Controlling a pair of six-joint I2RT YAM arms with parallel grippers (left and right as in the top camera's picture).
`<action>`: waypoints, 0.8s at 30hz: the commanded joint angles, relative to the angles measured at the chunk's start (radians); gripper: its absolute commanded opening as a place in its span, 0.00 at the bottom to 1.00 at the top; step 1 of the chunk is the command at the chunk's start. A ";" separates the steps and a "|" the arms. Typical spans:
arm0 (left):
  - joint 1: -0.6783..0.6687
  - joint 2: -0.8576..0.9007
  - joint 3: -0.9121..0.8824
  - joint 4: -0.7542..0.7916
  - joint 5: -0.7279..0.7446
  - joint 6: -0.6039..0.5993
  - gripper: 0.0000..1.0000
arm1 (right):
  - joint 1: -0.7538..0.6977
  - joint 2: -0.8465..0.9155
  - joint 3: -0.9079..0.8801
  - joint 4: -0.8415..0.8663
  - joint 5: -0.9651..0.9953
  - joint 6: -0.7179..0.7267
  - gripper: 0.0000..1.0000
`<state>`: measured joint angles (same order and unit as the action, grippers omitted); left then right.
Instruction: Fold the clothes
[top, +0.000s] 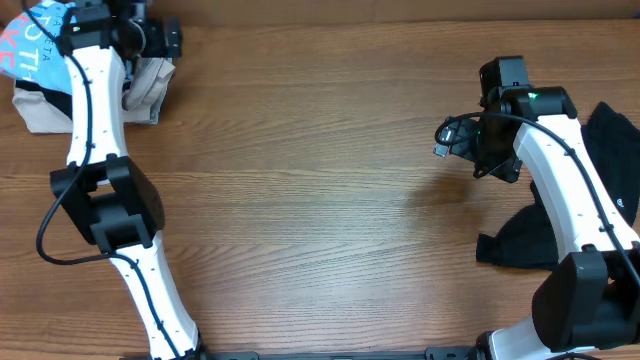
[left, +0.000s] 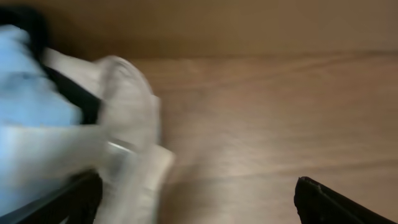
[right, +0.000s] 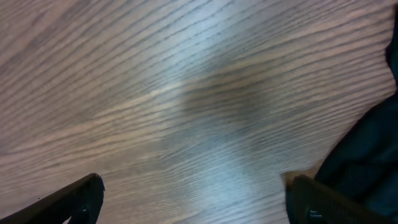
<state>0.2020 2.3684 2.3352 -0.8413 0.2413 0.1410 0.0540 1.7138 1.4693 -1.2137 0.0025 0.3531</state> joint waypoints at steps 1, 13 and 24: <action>-0.013 -0.127 0.074 -0.049 0.048 -0.034 1.00 | -0.003 -0.021 0.093 -0.020 -0.007 -0.074 1.00; -0.033 -0.385 0.122 -0.235 0.048 -0.033 1.00 | -0.003 -0.138 0.543 -0.233 -0.004 -0.126 1.00; -0.033 -0.380 0.122 -0.236 0.047 -0.033 1.00 | -0.003 -0.311 0.673 -0.345 -0.094 -0.118 1.00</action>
<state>0.1761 1.9812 2.4592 -1.0782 0.2775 0.1249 0.0540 1.4147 2.1288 -1.5600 -0.0544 0.2413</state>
